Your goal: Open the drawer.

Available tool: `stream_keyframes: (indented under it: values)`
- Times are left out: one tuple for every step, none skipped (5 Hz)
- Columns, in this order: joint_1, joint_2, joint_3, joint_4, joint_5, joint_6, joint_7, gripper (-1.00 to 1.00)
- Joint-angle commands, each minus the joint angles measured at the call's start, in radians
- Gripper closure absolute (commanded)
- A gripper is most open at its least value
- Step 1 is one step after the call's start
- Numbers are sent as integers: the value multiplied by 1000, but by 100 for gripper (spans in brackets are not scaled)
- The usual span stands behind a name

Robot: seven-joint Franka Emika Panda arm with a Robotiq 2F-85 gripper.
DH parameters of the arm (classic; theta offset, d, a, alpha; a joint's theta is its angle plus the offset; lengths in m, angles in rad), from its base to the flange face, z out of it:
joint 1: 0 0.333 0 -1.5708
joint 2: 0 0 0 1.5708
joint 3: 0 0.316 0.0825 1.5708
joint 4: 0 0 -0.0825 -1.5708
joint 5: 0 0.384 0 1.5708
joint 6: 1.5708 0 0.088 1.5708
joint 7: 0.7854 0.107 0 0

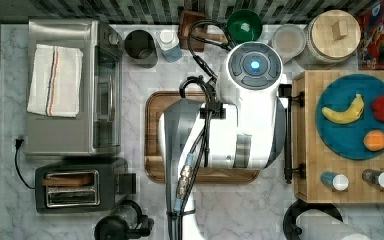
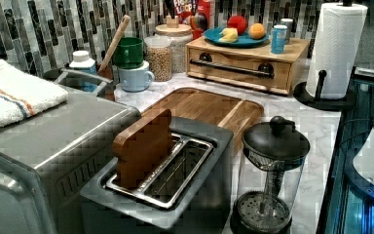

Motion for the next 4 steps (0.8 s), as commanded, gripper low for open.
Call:
stream_keyframes:
  values:
    - [-9,3,8,-1,-1,1,-11,-100]
    - [-26,-18,-3,-54,6,43,-104,-100]
    - [-51,-51,-17,-133,0,100,-241,-100]
    - [-75,-29,-39,-130,-6,84,-392,-100]
